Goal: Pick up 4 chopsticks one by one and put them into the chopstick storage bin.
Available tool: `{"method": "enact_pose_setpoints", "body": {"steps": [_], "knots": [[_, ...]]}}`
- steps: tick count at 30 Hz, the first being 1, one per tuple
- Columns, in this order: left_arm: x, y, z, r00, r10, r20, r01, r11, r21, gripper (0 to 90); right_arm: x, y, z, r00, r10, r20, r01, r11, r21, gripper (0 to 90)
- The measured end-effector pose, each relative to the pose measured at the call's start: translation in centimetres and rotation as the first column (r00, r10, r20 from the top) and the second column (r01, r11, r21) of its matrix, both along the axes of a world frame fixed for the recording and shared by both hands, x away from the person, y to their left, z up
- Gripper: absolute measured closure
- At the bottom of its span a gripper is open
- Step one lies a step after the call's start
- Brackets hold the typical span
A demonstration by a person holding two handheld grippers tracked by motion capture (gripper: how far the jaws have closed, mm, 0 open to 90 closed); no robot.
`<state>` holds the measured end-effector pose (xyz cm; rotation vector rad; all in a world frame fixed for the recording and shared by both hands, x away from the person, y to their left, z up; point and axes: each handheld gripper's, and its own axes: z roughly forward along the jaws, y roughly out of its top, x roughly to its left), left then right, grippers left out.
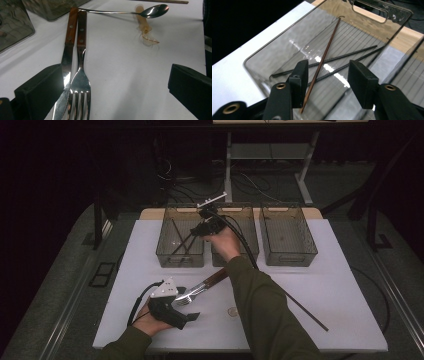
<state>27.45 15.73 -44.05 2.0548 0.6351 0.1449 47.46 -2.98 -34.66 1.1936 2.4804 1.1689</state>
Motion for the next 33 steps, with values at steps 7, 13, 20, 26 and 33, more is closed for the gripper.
{"method": "enact_pose_setpoints", "body": {"steps": [7,13,20,26,33], "knots": [[0.0,0.1,0.0,1.0,-0.003,0.007,0.002,0.9998,0.022,0.0,-2.1,-3.2,0.1,0.9969,0.071,0.035,-0.071,0.997,0.012,45.2],[0.0,0.2,0.0,1.0,-0.002,0.01,0.002,0.9999,0.015,0.0,-3.8,-6.2,0.4,0.9932,0.103,0.055,-0.106,0.993,0.048,40.4],[0.1,0.2,-0.1,1.0,0.006,0.0,-0.006,0.9999,0.015,0.0,-5.4,-9.4,0.3,0.9912,0.112,0.071,-0.117,0.991,0.066,36.0],[0.3,0.4,-0.1,0.9997,0.026,0.003,-0.026,0.9996,0.011,0.0,-6.8,-12.5,0.2,0.9906,0.103,0.09,-0.11,0.991,0.078,34.9],[0.2,0.3,-0.1,0.9995,0.03,0.006,-0.03,0.9994,0.019,0.0,-8.7,-15.7,-0.6,0.9906,0.091,0.102,-0.101,0.99,0.102,34.7]]}}
